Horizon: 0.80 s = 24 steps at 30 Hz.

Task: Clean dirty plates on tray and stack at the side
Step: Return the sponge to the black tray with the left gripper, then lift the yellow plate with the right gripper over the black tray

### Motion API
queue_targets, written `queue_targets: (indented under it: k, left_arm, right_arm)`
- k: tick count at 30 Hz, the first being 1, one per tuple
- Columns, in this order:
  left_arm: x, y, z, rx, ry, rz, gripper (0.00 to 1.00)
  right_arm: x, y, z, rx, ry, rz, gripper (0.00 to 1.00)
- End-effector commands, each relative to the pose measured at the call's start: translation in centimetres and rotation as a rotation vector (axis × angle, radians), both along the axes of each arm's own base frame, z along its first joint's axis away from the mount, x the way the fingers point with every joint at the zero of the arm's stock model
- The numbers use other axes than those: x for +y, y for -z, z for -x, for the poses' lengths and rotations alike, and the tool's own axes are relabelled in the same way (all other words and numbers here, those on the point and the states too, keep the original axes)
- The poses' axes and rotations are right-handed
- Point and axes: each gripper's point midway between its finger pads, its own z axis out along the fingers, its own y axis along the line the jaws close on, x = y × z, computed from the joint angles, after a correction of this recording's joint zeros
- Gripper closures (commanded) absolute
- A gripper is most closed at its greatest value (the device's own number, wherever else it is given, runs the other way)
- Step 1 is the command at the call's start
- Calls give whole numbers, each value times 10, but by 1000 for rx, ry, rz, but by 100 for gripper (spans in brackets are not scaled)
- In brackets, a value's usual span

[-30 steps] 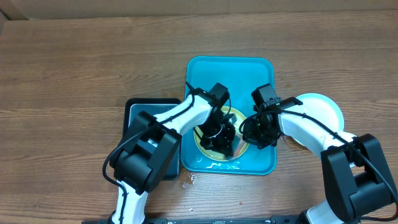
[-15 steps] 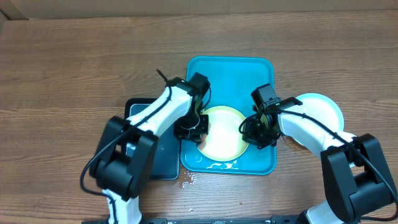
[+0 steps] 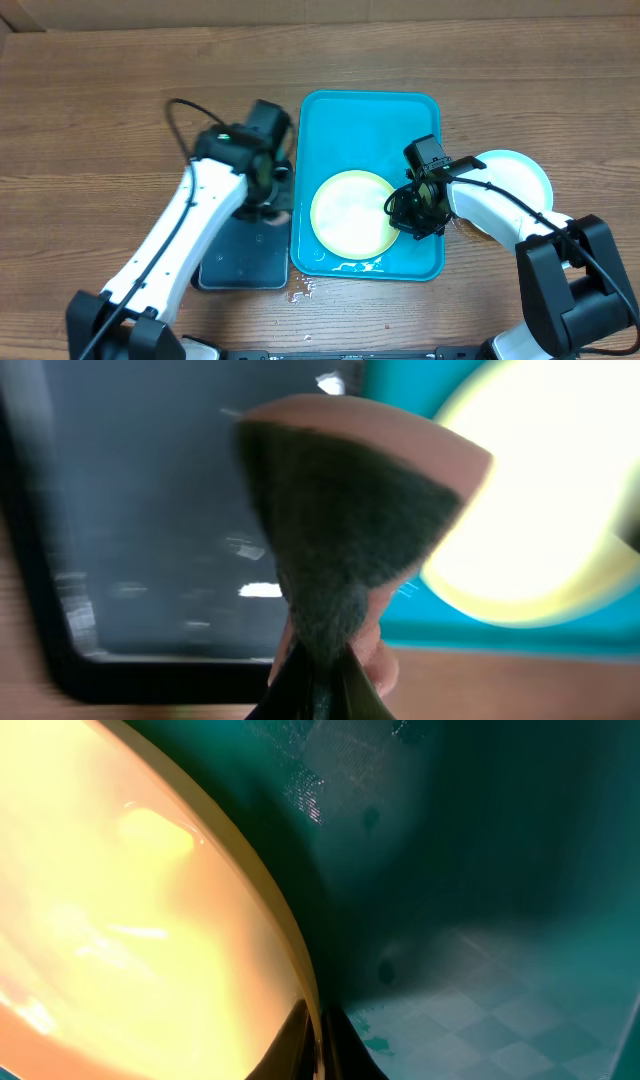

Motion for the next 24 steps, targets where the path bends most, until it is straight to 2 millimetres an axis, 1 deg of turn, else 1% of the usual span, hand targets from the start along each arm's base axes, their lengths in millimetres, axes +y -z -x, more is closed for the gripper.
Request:
queue_targets:
  k: [1,4,5,7,9,10,11,13,15,17,18,19,20,21,22,24]
  left_arm:
    - [59,26,-4,-3,-82,-182,96]
    - [73,59,6,35,-126,-187,96]
    - [76,72,10,47,-129,-180,96]
    - [76,88,16,63,-126,-166,96]
    - [72,95,20,76,-115,-141,96]
    - [71,95,20,79,-112,-135,96]
    - [69,94,20,81,-108,-125,91]
    - [65,87,19,83,-105,-103,74]
    - [63,75,16,80,-108,-90,53]
    - [62,58,10,63,-113,-79,31]
    - [62,48,7,51,-115,-72,23]
    - [61,36,3,30,-121,-61,14]
    - [60,20,-1,5,-128,-41,1]
    - [62,-8,-7,-47,-147,-13,0]
    - [64,-25,-9,-82,-162,3,0]
    - [74,-63,-14,-170,-204,25,0]
  right_arm:
    - [-17,15,7,31,6,95,96]
    - [-17,15,7,32,5,95,96]
    - [-17,15,7,32,5,95,96]
    - [-17,15,7,32,5,95,96]
    - [-17,15,7,32,5,95,96]
    - [-17,15,7,33,4,96,96]
    - [-17,13,7,32,-1,95,96]
    - [-16,1,3,21,-17,92,96]
    - [-13,-18,-6,-13,-44,89,96]
    - [-11,-47,-18,-79,-75,110,96]
    - [-9,-61,-24,-116,-102,119,96]
    - [-5,-78,-29,-155,-131,131,96]
    - [-2,-95,-34,-192,-150,149,96]
    - [4,-120,-41,-245,-178,184,96]
    - [11,-135,-44,-282,-212,199,96]
    - [24,-151,-50,-348,-250,210,96]
